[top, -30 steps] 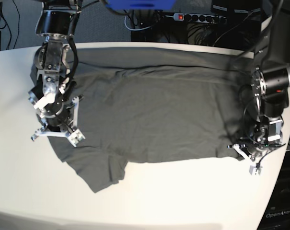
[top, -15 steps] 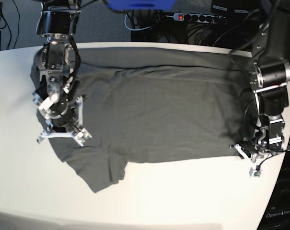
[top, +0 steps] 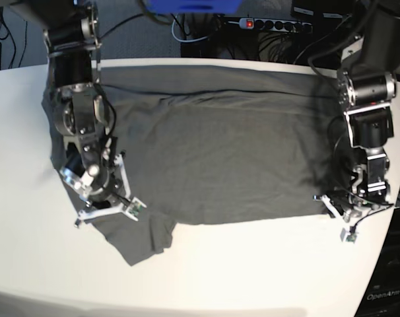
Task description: Fold the T-shirt properly
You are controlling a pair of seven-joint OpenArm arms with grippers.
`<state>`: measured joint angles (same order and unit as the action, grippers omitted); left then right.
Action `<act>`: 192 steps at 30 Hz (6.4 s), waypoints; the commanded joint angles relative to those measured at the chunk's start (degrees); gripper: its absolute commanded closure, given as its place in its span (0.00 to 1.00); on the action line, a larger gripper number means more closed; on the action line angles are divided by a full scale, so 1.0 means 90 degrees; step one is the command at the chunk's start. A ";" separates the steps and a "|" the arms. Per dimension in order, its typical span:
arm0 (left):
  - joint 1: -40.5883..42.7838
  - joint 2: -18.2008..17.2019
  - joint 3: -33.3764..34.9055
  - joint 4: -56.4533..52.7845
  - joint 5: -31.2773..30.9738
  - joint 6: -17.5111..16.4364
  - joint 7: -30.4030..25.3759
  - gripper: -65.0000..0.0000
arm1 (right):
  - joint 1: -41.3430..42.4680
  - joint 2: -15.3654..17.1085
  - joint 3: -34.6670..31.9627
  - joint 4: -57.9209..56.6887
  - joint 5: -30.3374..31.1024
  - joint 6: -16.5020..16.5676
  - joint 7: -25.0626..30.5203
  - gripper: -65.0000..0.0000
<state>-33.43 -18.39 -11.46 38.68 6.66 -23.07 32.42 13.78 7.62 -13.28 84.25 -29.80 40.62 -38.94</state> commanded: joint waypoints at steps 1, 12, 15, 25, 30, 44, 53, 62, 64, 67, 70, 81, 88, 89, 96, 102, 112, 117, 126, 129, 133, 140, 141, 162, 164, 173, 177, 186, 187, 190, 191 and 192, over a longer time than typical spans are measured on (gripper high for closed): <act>-0.0207 -0.0081 -0.0011 0.0103 -0.0022 0.0019 -0.0120 0.96 | 0.0349 0.0018 -0.0024 -0.0086 -0.0024 -0.0069 0.0170 0.98; -0.0012 -0.0081 -0.0011 0.0113 -0.0022 0.0019 -0.0120 0.96 | 0.1775 0.0008 -0.0044 -0.2694 -0.0044 -0.0069 0.1372 0.98; -0.0002 -0.0081 -0.0011 0.0113 -0.0022 0.0029 -0.0111 0.96 | 0.2215 -0.0001 -0.0005 -0.3583 -0.0044 -0.0069 0.1782 0.98; 0.0076 -0.0081 -0.0011 0.0084 -0.0022 0.0048 -0.0091 0.96 | 0.3377 0.0008 -0.0044 -0.5195 -0.0054 -0.0069 0.2143 0.98; 0.0086 -0.0081 -0.0011 0.0084 -0.0022 0.0058 -0.0111 0.96 | 0.3621 0.0028 -0.0053 -0.5586 -0.0064 -0.0069 0.2514 0.98; 0.0183 -0.0081 -0.0011 0.0113 -0.0022 0.0058 -0.0111 0.96 | 0.3270 0.0575 -0.0425 -0.5605 -0.0064 -0.0069 0.2993 0.98; 0.0222 -0.0081 -0.0011 0.0103 -0.0022 0.0058 -0.0111 0.96 | 0.3221 0.0741 -0.0503 -0.5605 -0.0064 -0.0069 0.3110 0.96; 0.0222 -0.0081 -0.0011 0.0084 -0.0022 0.0058 -0.0111 0.96 | 0.3094 0.0790 -0.0815 -0.5605 -0.0064 -0.0069 0.3091 0.79; 0.0222 -0.0081 -0.0011 0.0084 -0.0022 0.0058 -0.0111 0.96 | 0.3094 0.0790 -0.0815 -0.5605 -0.0064 -0.0069 0.3101 0.70; 0.0222 -0.0081 -0.0011 0.0084 -0.0012 0.0058 -0.0111 0.96 | 0.3094 0.0819 -0.0815 -0.5605 -0.0064 -0.0069 0.3110 0.59; 0.0222 -0.0081 -0.0011 0.0084 -0.0012 0.0058 -0.0120 0.96 | 0.3094 0.0819 -0.0815 -0.5605 -0.0064 -0.0069 0.3110 0.54; 0.0222 -0.0032 -0.0001 0.0084 0.0018 0.0058 -0.0120 0.96 | 0.3133 0.0829 -0.0825 -0.5586 -0.0064 -0.0069 0.3081 0.55; 0.0222 -0.0032 -0.0001 0.0103 0.0018 0.0058 -0.0120 0.96 | 0.3074 0.0819 -0.0815 -0.5586 -0.0962 -0.0069 0.3110 0.55; 0.0222 -0.0032 -0.0001 0.0103 0.0018 0.0058 -0.0120 0.96 | 0.3065 0.0780 -0.0815 -0.5586 -0.1021 -0.0069 0.3110 0.56; 0.0222 0.0017 -0.0001 0.0113 0.0027 0.0058 -0.0120 0.96 | 0.2928 0.0721 -0.0854 -0.5576 -0.1050 -0.0069 0.3120 0.56; 0.0222 0.0017 -0.0001 0.0113 0.0027 0.0058 -0.0120 0.96 | 0.2762 0.0702 -0.1753 -0.5566 -0.1060 -0.0069 0.3120 0.56; 0.0222 0.0017 -0.0001 0.0113 0.0027 0.0058 -0.0111 0.96 | 0.2781 0.0946 -0.1870 -0.4736 -0.1070 -0.0069 0.2993 0.56; 0.0222 0.0027 -0.0001 0.0103 0.0027 0.0058 -0.0101 0.96 | 0.2733 0.0956 -0.1860 -0.4120 -0.1070 -0.0069 0.2632 0.56; 0.0213 0.0027 -0.0001 0.0103 0.0027 0.0058 -0.0101 0.96 | 0.2781 0.1132 -0.1890 -0.3085 -0.1070 -0.0069 0.2007 0.70; 0.0213 0.0027 -0.0001 0.0103 0.0027 0.0058 -0.0091 0.96 | 0.2781 0.1141 -0.1860 -0.2948 -0.1060 -0.0069 0.1909 0.74; 0.0213 0.0027 -0.0001 0.0103 0.0027 0.0058 -0.0091 0.96 | 0.2860 0.1141 -0.1890 -0.2909 -0.1060 -0.0069 0.1606 0.74; 0.0213 0.0066 -0.0001 0.0103 0.0027 0.0058 -0.0091 0.96 | 0.2869 0.1132 -0.1782 -0.2919 -0.1060 -0.0069 0.1606 0.74; 0.0213 0.0066 -0.0001 0.0103 0.0027 0.0058 -0.0091 0.96 | 0.2860 0.1132 -0.1714 -0.2919 -0.1060 -0.0069 0.1606 0.74; 0.0183 0.0066 -0.0001 0.0113 0.0027 0.0058 -0.0081 0.96 | 0.2840 0.1112 -0.1841 -0.3485 -0.1060 -0.0069 0.1245 0.74; 0.0183 0.0066 -0.0001 0.0113 0.0027 0.0058 -0.0081 0.96 | 0.2772 0.1112 -0.1812 -0.3515 -0.1060 -0.0069 0.1264 0.74; 0.0183 0.0066 -0.0001 0.0113 0.0027 0.0058 -0.0081 0.96 | 0.2820 0.0721 -0.0932 -0.3466 -0.1040 -0.0069 0.1323 0.74; 0.0183 0.0066 -0.0001 0.0103 0.0027 0.0058 -0.0081 0.96 | 0.3006 0.0497 -0.0122 -0.3437 -0.1040 -0.0069 0.1313 0.74; 0.0183 0.0075 -0.0001 0.0103 0.0008 0.0058 -0.0081 0.96 | 0.3240 0.0145 0.1226 -0.3476 -0.1050 -0.0069 0.1079 0.74; 0.0183 0.0075 -0.0001 0.0103 0.0008 0.0058 -0.0081 0.96 | 0.3231 0.0135 0.1314 -0.3476 -0.1031 -0.0069 0.1079 0.74; 0.0183 0.0075 -0.0001 0.0103 -0.0002 0.0058 -0.0081 0.96 | 0.3221 -0.0050 0.1783 -0.3476 -0.1031 -0.0069 0.1088 0.74; 0.0183 0.0075 -0.0001 0.0103 -0.0002 0.0058 -0.0081 0.96 | 0.3231 -0.0099 0.1978 -0.3476 -0.1031 -0.0069 0.1088 0.74; 0.0183 0.0085 -0.0001 0.0103 -0.0002 0.0058 -0.0081 0.96 | 0.3240 -0.0158 0.2144 -0.3476 -0.1031 -0.0069 0.1088 0.74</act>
<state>-30.63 -17.45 -11.46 39.16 6.63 -22.22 30.68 40.62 5.72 6.13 52.12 -39.42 40.51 -30.00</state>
